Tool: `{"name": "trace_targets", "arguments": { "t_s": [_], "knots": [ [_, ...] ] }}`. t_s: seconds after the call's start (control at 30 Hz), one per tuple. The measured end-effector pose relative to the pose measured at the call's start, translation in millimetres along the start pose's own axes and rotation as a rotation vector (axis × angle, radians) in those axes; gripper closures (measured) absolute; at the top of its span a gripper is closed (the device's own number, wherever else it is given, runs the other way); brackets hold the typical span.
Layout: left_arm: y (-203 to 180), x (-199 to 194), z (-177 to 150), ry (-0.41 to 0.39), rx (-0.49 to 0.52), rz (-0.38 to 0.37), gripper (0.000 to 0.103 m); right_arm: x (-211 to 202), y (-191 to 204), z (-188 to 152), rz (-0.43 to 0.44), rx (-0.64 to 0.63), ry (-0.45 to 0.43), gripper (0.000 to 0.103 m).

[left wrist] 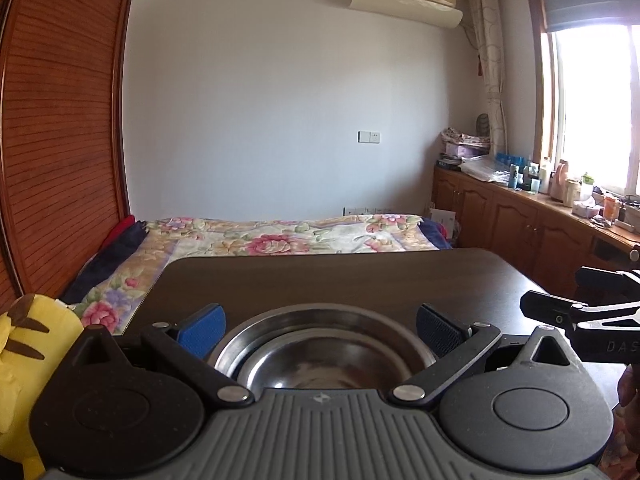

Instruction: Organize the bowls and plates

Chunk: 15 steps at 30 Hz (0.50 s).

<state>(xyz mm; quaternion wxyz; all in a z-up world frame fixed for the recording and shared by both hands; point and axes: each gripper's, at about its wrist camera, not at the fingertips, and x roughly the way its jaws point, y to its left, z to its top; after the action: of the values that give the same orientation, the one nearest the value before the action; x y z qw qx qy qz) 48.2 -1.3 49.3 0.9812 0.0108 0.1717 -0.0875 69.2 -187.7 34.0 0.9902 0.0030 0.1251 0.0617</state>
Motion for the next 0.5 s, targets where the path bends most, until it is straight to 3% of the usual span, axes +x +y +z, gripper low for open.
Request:
{"name": "trace_targets", "arguments": {
  "t_s": [0.5],
  "knots": [
    [-27, -15, -16, -0.039, 0.027, 0.006, 0.000, -15, -12, -10, -0.073, 0.024, -0.018, 0.000]
  ]
}}
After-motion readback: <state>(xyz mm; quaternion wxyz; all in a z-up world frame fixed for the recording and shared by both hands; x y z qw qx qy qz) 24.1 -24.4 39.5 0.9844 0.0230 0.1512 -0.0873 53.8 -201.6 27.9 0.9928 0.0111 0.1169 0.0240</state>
